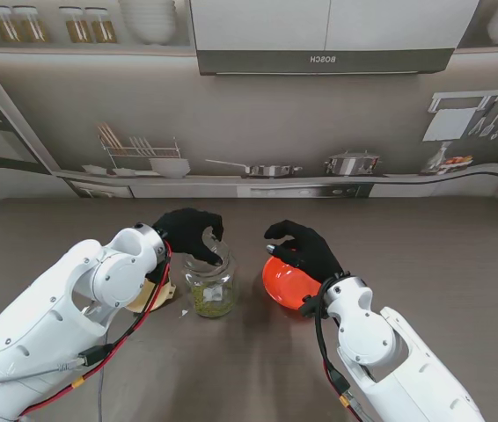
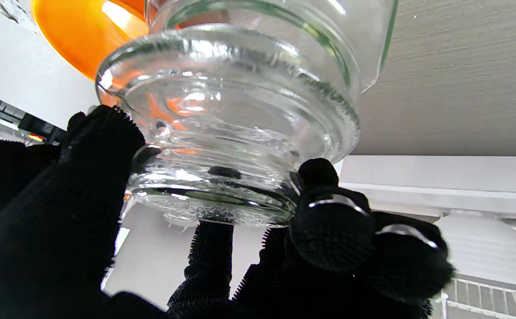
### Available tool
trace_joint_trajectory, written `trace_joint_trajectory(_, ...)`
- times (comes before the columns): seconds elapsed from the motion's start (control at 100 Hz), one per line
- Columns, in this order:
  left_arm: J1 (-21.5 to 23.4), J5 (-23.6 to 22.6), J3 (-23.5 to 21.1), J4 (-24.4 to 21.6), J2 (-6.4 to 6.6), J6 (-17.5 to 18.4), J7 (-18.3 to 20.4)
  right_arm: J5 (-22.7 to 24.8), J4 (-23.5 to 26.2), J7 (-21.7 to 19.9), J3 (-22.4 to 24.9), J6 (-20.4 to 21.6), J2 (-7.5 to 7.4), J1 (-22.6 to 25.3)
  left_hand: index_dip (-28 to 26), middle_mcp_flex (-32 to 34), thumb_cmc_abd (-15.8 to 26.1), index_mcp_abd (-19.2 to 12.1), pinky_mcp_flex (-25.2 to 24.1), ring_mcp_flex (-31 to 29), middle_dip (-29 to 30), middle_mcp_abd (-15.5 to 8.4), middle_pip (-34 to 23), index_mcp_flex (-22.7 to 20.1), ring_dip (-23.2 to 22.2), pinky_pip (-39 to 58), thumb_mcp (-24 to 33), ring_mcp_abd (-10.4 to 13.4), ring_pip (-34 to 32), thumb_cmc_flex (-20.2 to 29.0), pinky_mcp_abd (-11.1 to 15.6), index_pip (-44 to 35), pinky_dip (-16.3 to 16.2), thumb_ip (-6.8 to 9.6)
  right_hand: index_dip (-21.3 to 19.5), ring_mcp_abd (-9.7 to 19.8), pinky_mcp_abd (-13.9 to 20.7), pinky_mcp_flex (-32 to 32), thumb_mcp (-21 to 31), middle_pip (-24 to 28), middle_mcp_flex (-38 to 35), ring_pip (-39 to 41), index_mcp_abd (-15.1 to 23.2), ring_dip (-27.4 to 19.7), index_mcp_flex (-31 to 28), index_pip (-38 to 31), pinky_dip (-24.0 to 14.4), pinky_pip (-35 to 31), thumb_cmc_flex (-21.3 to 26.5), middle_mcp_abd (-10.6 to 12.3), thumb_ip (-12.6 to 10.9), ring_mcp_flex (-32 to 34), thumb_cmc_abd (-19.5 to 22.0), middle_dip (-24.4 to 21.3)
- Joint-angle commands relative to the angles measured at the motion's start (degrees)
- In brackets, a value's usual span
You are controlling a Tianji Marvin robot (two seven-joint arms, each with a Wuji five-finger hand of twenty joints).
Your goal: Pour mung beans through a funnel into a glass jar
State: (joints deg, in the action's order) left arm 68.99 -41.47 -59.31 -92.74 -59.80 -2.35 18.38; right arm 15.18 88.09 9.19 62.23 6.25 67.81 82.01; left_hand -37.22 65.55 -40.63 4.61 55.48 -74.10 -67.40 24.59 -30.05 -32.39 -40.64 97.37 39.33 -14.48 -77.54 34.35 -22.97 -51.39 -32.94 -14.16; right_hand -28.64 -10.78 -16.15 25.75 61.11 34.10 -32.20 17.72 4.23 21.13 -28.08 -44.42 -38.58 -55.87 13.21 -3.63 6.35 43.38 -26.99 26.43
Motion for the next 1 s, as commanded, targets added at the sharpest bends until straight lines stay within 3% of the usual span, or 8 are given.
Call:
trace_joint_trajectory(0.0,-0.4,-0.1,0.0,0.2,-0.42,0.1,1.1,-0.1,0.1,-0.7,0.0,0.0,0.26,0.2,-5.7,8.0,6.3,-0.4,-0.8,1.3,-0.1,-16.3,-5.5,-7.1,0.5,3.2,11.6,2.7,-3.1,19.7,1.1,-20.8,0.6,5.20,0.1,0.1,-0.4,-0.6,0.0,0.5,-0.5,0.4,-0.1,-0.1,-1.4,-0.5,0.1,-1.6,-1.3,0.0,-1.8,1.2,1.1,-0.1)
trace_joint_trajectory(0.69,-2.7,-1.7,3.3,4.7,-0.82,1.1,-1.7,-0.5,-0.2,-0.9,-0.2,-0.1,0.27,0.0,-5.2,6.3,7.1,-1.6,-1.5,1.3,0.4,-16.5,-4.2,-7.1,0.6,3.5,9.9,3.5,-2.1,19.6,2.2,-19.8,0.5,5.26,0.2,0.0,-0.4,-0.7,0.0,0.5,-0.8,0.4,-0.2,-0.1,-1.5,-0.5,0.1,-1.6,-1.3,0.0,-1.8,1.2,1.1,-0.1)
trace_joint_trajectory(0.99,-3.0,-2.6,4.3,5.0,-0.92,0.5,-2.4,-0.6,-0.3,-1.0,-0.2,-0.1,0.28,-0.1,1.2,1.5,5.8,-3.3,-4.2,1.4,-0.4,-16.8,0.3,-9.3,-0.1,3.6,11.0,5.4,2.3,15.7,4.2,-12.0,0.1,5.11,0.2,-0.1,-0.5,-0.7,0.0,0.5,-0.8,0.4,-0.4,-0.1,-1.7,-0.6,0.1,-1.5,-1.3,-0.1,-1.8,1.2,1.2,-0.1)
